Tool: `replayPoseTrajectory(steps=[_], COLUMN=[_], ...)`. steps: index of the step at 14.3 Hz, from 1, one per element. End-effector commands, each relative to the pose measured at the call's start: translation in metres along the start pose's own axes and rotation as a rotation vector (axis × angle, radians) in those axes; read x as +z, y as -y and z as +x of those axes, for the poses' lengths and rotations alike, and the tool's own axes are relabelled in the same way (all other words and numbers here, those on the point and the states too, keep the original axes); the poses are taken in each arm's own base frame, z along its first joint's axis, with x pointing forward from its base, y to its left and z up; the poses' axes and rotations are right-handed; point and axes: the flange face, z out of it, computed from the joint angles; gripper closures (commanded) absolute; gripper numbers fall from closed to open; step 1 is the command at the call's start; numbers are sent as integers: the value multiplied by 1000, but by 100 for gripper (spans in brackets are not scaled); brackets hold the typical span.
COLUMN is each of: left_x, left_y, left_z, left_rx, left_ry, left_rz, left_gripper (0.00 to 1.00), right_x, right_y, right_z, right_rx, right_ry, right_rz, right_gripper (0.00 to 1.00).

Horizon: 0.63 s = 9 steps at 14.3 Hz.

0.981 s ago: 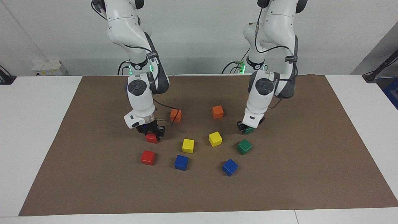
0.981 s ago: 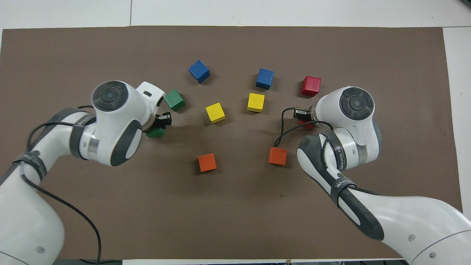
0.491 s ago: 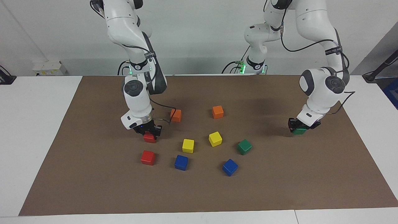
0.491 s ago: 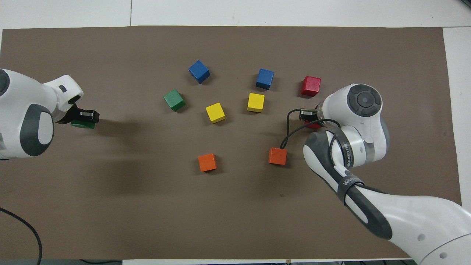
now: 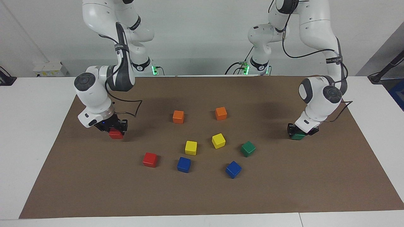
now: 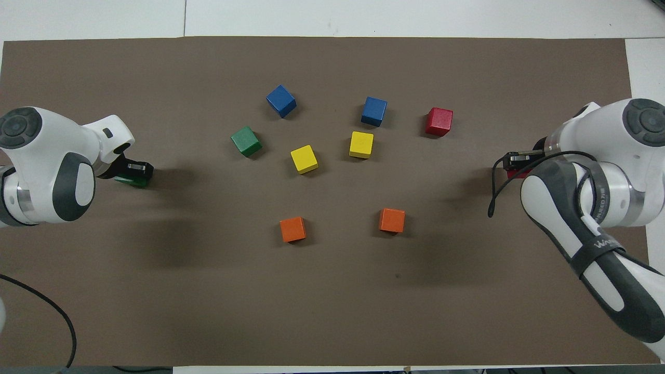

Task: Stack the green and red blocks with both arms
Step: 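Place the green cube near the left gripper while the right gripper places red, then reach the left gripper to the other green cube while the right gripper reaches red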

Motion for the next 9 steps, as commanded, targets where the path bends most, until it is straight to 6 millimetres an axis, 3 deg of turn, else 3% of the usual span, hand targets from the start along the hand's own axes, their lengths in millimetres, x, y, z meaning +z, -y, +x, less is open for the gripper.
replayPoseTrajectory(steps=[1,2,3,4,7,9], left_x=[4,3,3,4,-13,-60], left_y=[-1,-1,-1,-2,10,15], left_z=[-7,-7,-7,-7,-2,17], left_rx=[-30,-33,-34,-38,-56,-85], left_ry=[-14,-15,-18,-14,-20,24], left_rz=[9,10,10,10,14,11], left_gripper=[100,82,46,0,0,0], right_x=[19,29,38,44,61,61], right_y=[-28,-40,-40,-40,-35,-35], right_z=[-14,-17,-17,-16,-12,-11], right_rx=[-18,-18,-2,27,135,155], right_ry=[3,-13,-19,-16,-23,-28], right_rz=[19,23,32,43,49,49], right_gripper=[100,100,100,100,100,100])
